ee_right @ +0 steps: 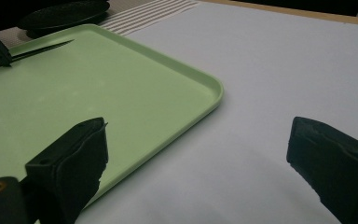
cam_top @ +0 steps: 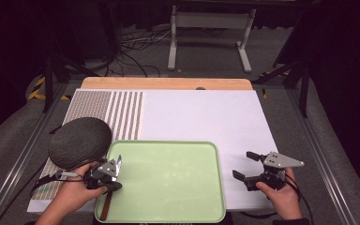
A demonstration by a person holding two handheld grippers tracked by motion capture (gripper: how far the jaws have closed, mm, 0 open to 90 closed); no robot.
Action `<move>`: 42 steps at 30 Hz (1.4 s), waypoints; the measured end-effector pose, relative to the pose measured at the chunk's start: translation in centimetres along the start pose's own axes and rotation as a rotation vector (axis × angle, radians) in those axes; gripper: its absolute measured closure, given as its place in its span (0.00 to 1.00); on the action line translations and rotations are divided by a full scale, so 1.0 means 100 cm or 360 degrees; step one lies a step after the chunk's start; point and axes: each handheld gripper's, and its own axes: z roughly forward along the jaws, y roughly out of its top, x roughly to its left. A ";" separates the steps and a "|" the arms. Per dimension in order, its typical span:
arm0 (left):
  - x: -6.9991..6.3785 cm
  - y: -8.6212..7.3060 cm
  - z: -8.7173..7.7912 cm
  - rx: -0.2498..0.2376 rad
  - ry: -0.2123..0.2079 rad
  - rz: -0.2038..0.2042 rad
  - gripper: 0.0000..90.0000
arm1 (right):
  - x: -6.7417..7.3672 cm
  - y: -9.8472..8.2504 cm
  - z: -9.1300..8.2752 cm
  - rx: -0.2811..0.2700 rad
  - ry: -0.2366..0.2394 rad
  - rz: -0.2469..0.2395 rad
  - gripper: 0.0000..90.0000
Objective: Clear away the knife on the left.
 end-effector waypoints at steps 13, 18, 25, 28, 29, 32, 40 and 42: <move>0.001 -0.001 -0.001 0.0010 -0.0007 -0.0032 1.00 | 0.000 0.000 0.000 0.0003 0.0002 0.0000 0.07; 0.001 -0.001 -0.001 0.0012 -0.0005 -0.0045 1.00 | -0.001 0.000 0.000 0.0005 -0.0001 -0.0002 0.07; 0.001 -0.001 -0.002 0.0025 0.0009 -0.0039 1.00 | -0.001 0.000 0.000 0.0006 -0.0001 -0.0001 0.07; 0.001 -0.001 -0.002 0.0022 0.0015 -0.0048 1.00 | -0.002 -0.001 0.001 0.0010 -0.0005 0.0002 0.07; 0.001 -0.001 -0.003 0.0014 0.0018 -0.0055 1.00 | -0.002 -0.002 0.000 0.0011 -0.0006 0.0005 0.07; 0.000 0.000 -0.006 -0.0040 0.0002 -0.0051 0.99 | -0.002 -0.002 0.000 0.0010 -0.0004 0.0005 0.07; 0.000 0.000 -0.016 -0.0258 0.0060 -0.0117 0.55 | -0.001 -0.001 0.001 0.0003 -0.0001 0.0007 0.07; 0.001 -0.001 -0.018 -0.0312 0.0071 -0.0122 0.43 | 0.000 -0.002 0.001 0.0005 0.0001 0.0007 0.07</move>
